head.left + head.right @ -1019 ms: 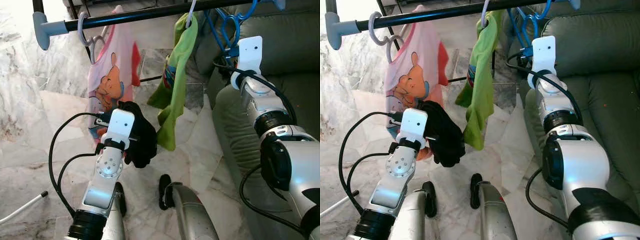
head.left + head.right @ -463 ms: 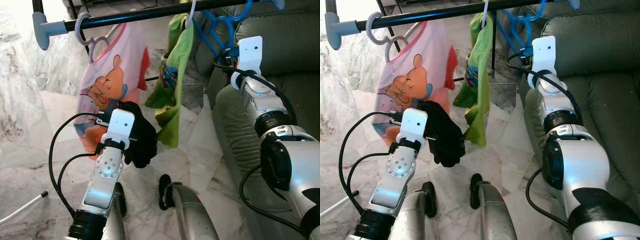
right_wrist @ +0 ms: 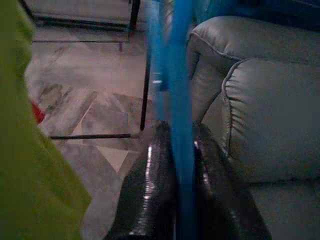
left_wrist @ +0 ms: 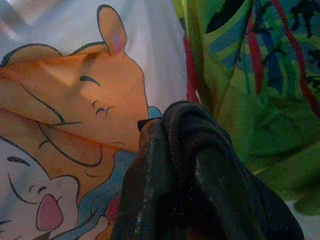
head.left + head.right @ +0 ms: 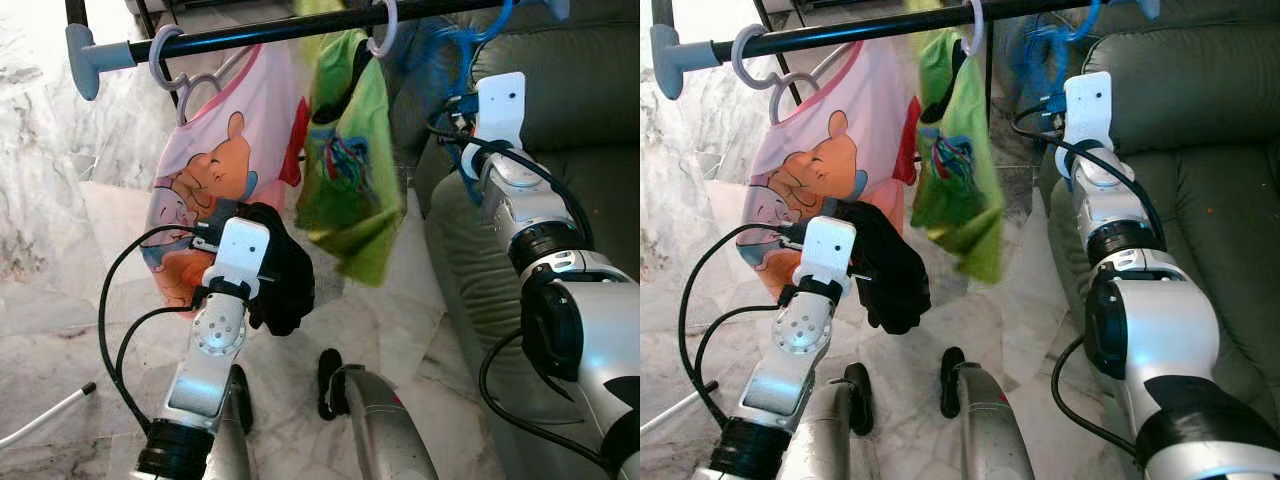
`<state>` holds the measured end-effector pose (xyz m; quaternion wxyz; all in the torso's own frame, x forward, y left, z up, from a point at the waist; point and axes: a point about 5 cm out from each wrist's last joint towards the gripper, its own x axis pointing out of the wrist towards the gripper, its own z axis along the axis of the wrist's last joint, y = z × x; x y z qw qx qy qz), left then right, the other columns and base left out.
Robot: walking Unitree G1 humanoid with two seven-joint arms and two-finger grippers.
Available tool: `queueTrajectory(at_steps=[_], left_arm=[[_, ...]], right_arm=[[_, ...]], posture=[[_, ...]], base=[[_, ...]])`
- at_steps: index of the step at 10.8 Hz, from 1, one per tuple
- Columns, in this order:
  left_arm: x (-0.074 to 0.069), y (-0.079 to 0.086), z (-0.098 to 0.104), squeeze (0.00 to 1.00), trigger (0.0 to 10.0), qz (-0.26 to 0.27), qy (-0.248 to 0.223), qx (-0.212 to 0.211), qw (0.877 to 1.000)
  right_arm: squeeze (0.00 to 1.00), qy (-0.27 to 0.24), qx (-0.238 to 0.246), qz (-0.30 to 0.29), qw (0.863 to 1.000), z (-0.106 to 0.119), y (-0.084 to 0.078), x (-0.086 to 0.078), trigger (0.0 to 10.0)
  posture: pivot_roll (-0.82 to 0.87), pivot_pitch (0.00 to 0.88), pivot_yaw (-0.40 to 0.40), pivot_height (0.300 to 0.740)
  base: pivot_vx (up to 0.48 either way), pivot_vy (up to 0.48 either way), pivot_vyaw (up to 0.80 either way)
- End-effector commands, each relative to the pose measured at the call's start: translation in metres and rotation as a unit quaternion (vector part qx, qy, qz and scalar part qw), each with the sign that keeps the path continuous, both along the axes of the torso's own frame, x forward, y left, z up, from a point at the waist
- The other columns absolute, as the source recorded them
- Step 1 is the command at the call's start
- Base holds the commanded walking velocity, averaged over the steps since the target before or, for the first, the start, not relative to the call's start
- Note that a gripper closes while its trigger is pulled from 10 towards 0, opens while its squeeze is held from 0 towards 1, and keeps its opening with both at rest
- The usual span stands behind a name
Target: Hang hanger
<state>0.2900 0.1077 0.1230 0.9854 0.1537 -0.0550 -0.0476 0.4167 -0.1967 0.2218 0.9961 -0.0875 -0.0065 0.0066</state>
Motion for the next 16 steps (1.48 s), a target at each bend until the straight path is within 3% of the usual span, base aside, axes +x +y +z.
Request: queueTrajectory(at_steps=[1, 6, 8, 10, 11, 12, 14, 16], left_arm=[[-0.002, -0.002, -0.002, 0.00, 10.0, -0.003, 0.002, 0.005, 1.000], [-0.002, -0.003, -0.003, 0.00, 10.0, -0.003, 0.002, 0.006, 1.000], [-0.001, -0.002, 0.000, 0.00, 10.0, 0.003, -0.008, 0.006, 1.000], [-0.002, 0.001, 0.003, 0.00, 10.0, 0.025, -0.024, 0.009, 0.999], [-0.004, 0.001, 0.002, 0.00, 10.0, 0.027, -0.027, 0.009, 0.999], [-0.006, 0.002, 0.002, 0.00, 10.0, 0.029, -0.030, 0.007, 0.999], [-0.008, 0.000, -0.001, 0.00, 10.0, 0.028, -0.030, 0.005, 0.999], [-0.004, -0.001, 0.002, 0.00, 10.0, 0.026, -0.035, 0.004, 0.999]], right_arm=[[0.00, -0.008, 0.014, -0.016, 1.000, 0.003, -0.006, 0.000, 0.0], [0.00, -0.024, 0.036, -0.021, 0.999, -0.004, -0.006, -0.003, 0.0], [0.00, -0.083, 0.029, 0.001, 0.996, 0.015, -0.001, -0.002, 0.0], [0.00, -0.111, 0.021, 0.015, 0.994, 0.008, -0.008, -0.010, 10.0], [0.00, -0.111, 0.016, 0.009, 0.994, -0.009, -0.014, -0.019, 10.0], [0.00, -0.118, -0.001, 0.012, 0.993, -0.033, -0.017, -0.035, 10.0], [0.00, -0.107, 0.011, -0.027, 0.994, -0.076, -0.024, -0.072, 10.0], [0.00, -0.085, 0.017, -0.064, 0.994, -0.110, -0.015, -0.120, 10.0]], posture=[[0.01, 0.360, -0.083, 0.740], [0.00, 0.358, -0.083, 0.740], [0.01, 0.357, -0.081, 0.740], [0.00, 0.357, -0.083, 0.740], [-0.01, 0.354, -0.084, 0.740], [-0.01, 0.351, -0.081, 0.740], [-0.02, 0.352, -0.075, 0.740], [-0.04, 0.357, -0.072, 0.740]], base=[[0.000, 0.000, 0.00], [0.000, 0.000, 0.00], [0.000, 0.000, 0.00], [0.000, 0.000, 0.00], [0.000, 0.000, 0.00], [0.000, 0.000, 0.00], [0.000, 0.000, 0.00], [0.000, 0.000, 0.00]])
